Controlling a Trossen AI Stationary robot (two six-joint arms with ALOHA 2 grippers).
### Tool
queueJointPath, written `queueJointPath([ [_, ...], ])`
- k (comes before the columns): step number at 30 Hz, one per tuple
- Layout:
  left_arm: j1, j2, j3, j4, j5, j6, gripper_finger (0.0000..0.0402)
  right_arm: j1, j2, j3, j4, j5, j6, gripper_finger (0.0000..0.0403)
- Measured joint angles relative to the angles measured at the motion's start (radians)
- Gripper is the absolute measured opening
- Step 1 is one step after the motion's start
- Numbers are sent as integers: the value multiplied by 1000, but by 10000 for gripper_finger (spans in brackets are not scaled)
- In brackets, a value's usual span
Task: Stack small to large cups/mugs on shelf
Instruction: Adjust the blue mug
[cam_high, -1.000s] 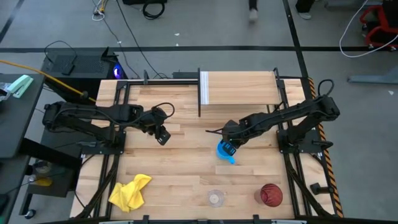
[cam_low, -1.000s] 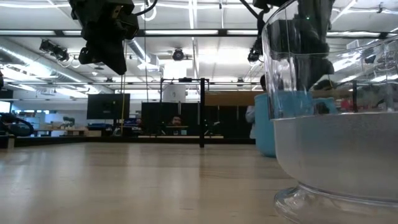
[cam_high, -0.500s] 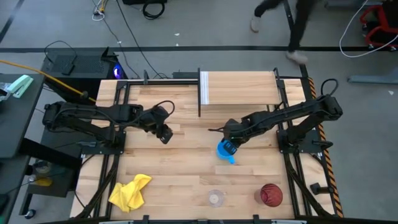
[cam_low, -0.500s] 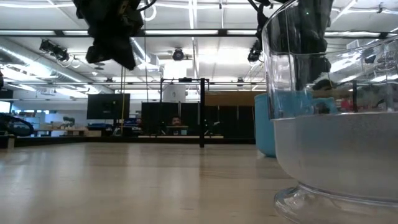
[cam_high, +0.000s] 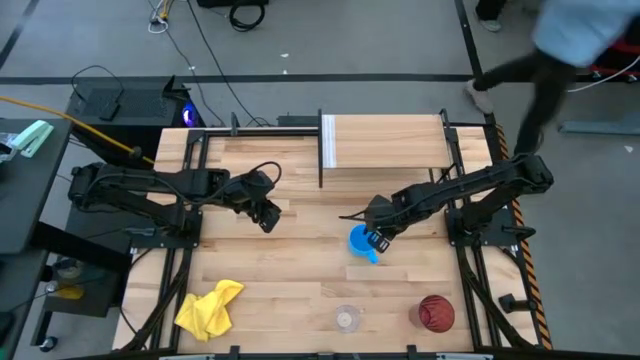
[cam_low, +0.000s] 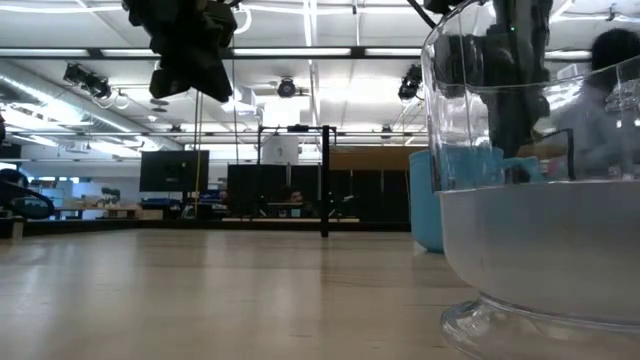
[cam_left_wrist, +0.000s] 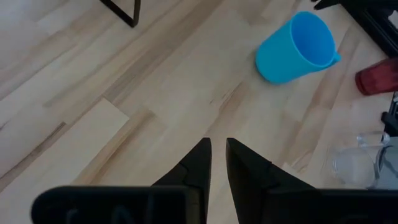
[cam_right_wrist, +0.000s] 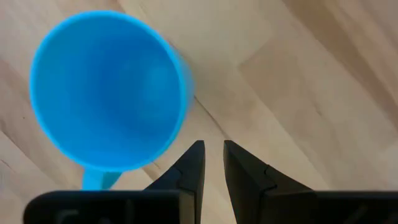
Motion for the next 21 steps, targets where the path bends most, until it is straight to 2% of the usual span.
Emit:
queueJointPath([
  [11, -40, 20, -30, 59, -27, -20, 61, 0, 3, -89, 280, -83, 39, 66],
  [16, -75, 105, -48, 142, -26, -35, 61, -2, 5, -89, 338, -84, 38, 66],
  [21, -115, 237, -48, 345, 2, -54, 68, -3, 5, -89, 380, -84, 35, 66],
])
